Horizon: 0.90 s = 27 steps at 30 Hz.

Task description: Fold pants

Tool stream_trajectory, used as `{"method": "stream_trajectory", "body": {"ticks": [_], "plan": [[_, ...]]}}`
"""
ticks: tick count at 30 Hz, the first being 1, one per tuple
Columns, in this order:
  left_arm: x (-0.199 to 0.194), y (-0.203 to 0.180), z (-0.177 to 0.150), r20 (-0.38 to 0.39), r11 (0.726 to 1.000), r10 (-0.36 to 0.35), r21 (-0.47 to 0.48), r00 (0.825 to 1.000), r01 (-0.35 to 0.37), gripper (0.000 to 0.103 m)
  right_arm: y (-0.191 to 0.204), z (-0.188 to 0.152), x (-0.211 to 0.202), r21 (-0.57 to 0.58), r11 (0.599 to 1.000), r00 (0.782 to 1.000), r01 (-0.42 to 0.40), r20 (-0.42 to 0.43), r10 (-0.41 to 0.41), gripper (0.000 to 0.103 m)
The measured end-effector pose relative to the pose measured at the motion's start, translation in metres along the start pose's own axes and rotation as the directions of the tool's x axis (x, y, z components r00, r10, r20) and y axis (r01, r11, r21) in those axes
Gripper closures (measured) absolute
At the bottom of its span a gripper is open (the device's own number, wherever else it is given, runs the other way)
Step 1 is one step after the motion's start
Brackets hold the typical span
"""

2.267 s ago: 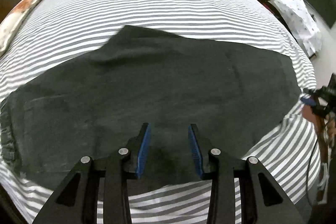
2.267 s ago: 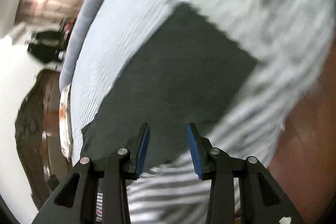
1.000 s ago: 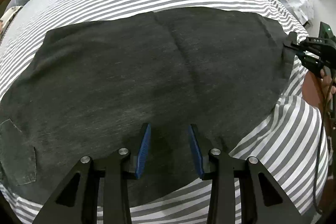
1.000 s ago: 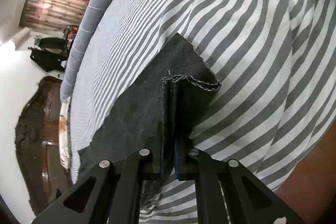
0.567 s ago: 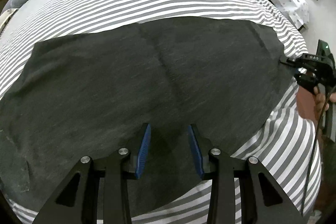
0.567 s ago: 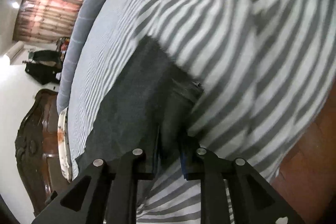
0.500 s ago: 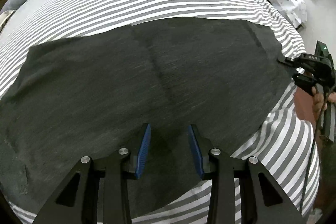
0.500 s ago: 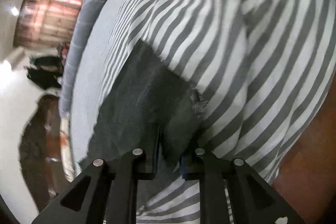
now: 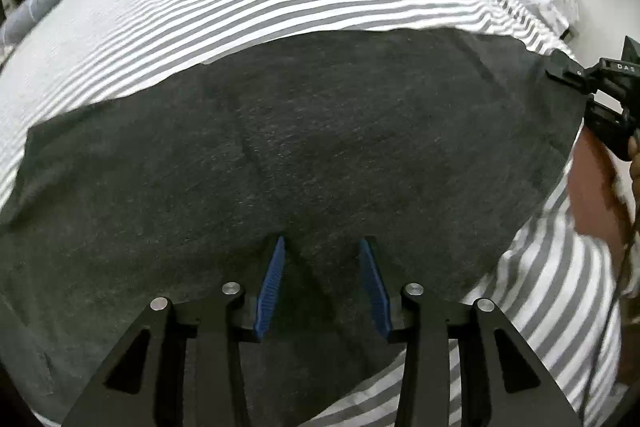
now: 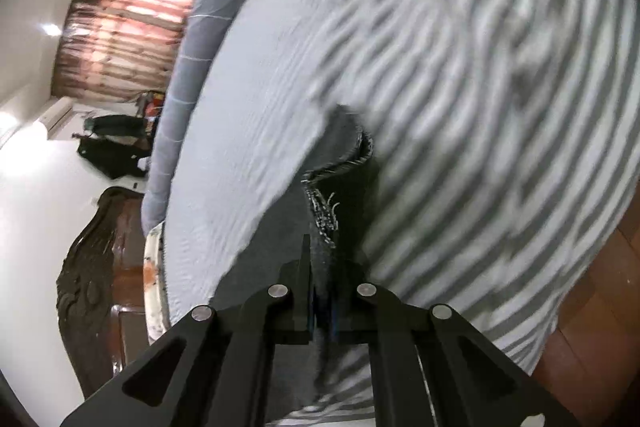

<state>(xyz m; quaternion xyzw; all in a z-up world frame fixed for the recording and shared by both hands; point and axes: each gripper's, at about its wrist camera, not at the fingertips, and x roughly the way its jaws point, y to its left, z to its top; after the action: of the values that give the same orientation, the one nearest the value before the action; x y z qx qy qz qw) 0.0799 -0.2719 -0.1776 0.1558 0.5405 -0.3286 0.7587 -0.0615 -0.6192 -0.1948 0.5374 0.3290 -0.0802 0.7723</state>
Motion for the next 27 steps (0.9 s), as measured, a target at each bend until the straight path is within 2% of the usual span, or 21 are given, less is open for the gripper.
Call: {"method": "stream_trajectory", "body": {"ticks": [3, 8, 14, 20, 23, 27], "plan": [[-0.012, 0.022, 0.0, 0.008, 0.994, -0.065, -0.084, 0.998, 0.066, 0.062, 0.033, -0.003, -0.001, -0.05, 0.998, 0.999, -0.032, -0.014, 0.031, 0.097], [-0.044, 0.064, -0.011, 0.066, 0.986, -0.05, -0.158, 0.997, 0.06, 0.062, 0.102, -0.022, 0.011, -0.172, 0.982, 0.995, -0.081, -0.072, 0.069, 0.097], [-0.082, 0.131, -0.041, 0.116, 0.953, -0.054, -0.29, 0.992, 0.086, 0.061, 0.18, -0.069, 0.059, -0.312, 0.942, 0.978, -0.122, -0.198, 0.061, 0.096], [-0.109, 0.192, -0.077, 0.153, 0.909, -0.042, -0.403, 0.987, 0.102, 0.06, 0.22, -0.134, 0.126, -0.379, 0.915, 0.942, -0.138, -0.337, 0.003, 0.096], [-0.112, 0.206, -0.091, 0.164, 0.893, -0.049, -0.435, 0.985, 0.117, 0.06, 0.23, -0.171, 0.152, -0.413, 0.898, 0.915, -0.151, -0.402, -0.031, 0.096], [-0.113, 0.215, -0.102, 0.185, 0.878, -0.086, -0.45, 0.979, 0.163, 0.06, 0.237, -0.219, 0.178, -0.502, 0.854, 0.882, -0.137, -0.453, -0.125, 0.096]]}}
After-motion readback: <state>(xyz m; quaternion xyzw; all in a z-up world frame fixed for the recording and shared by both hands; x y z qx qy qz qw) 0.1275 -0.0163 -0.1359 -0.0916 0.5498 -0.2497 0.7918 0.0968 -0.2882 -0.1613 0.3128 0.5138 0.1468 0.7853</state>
